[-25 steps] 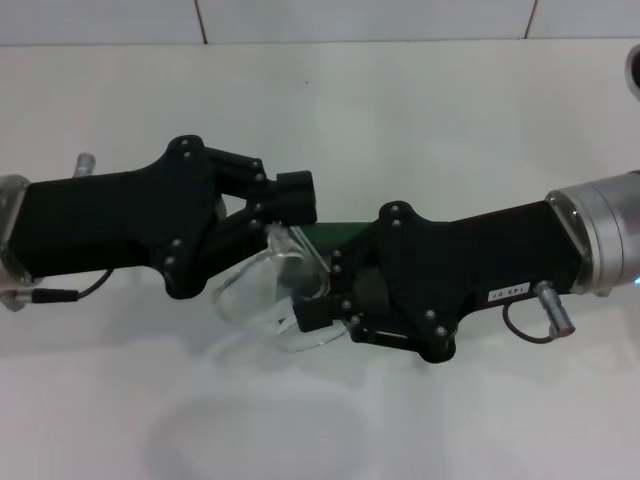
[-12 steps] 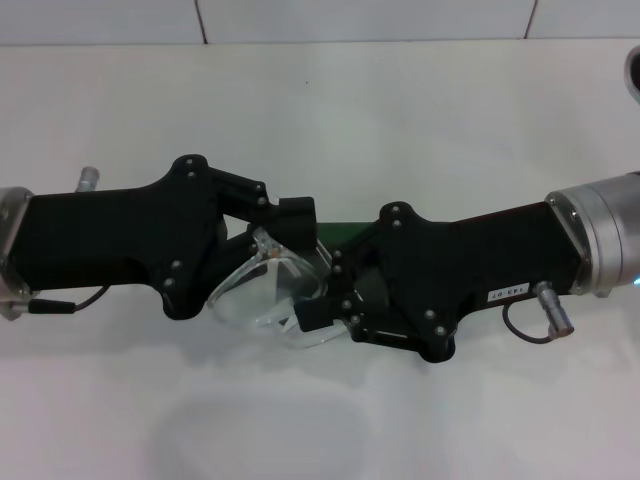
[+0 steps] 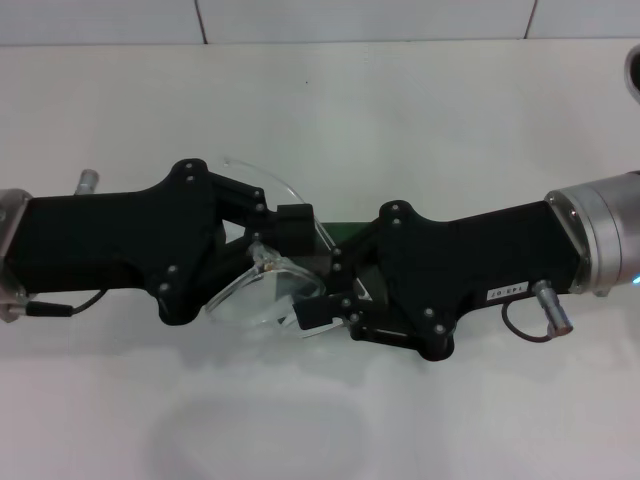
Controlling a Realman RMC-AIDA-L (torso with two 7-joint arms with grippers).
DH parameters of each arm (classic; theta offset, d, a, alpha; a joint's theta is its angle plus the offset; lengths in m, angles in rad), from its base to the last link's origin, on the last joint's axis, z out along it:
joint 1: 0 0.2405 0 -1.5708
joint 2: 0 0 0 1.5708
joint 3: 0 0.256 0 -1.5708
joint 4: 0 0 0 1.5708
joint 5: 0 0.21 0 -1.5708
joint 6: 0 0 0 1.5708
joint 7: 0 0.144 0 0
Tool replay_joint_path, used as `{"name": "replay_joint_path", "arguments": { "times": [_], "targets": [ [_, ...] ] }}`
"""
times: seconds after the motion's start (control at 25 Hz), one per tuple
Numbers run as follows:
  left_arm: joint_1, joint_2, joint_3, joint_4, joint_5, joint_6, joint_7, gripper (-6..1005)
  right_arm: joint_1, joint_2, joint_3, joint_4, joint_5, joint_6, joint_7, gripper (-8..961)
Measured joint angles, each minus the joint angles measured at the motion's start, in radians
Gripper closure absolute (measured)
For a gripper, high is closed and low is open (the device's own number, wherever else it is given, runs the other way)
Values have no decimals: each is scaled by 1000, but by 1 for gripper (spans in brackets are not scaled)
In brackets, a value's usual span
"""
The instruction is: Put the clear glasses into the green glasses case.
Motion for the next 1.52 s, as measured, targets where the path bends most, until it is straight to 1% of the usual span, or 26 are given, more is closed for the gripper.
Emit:
{"name": "replay_joint_path", "arguments": {
  "times": [0.2,0.44,0.72,0.84,1.0,1.12,1.2,1.32,1.52],
  "targets": [
    [-1,0,-15,-13,-2,-1,8,912,0,0,0,0,0,1,0,866],
    [-2,-12,-113,-46,-4,-2,12,912,-4,1,0,0,0,3,-2,866],
    [-1,-17,-216,-96,-10,-3,16,912,-21,1,28,-12,0,-2,-9,871],
    [0,-20,-275,-120,-12,-3,17,912,-53,0,61,-49,1,-12,-18,878],
    [5,-25,-338,-133,-12,-3,11,912,-139,1,89,-162,8,-25,-49,881],
    [8,-28,-362,-136,-13,-4,9,912,-192,2,92,-234,32,-79,-116,882],
    [7,-28,-364,-142,-13,-4,9,912,-208,3,92,-250,73,-133,-160,882],
    [1,-26,-364,-153,-11,-5,9,911,-214,2,92,-248,146,-215,-210,883],
    [0,-24,-365,-156,-11,-6,5,911,-216,1,92,-255,205,-283,-248,884]
  ]
}}
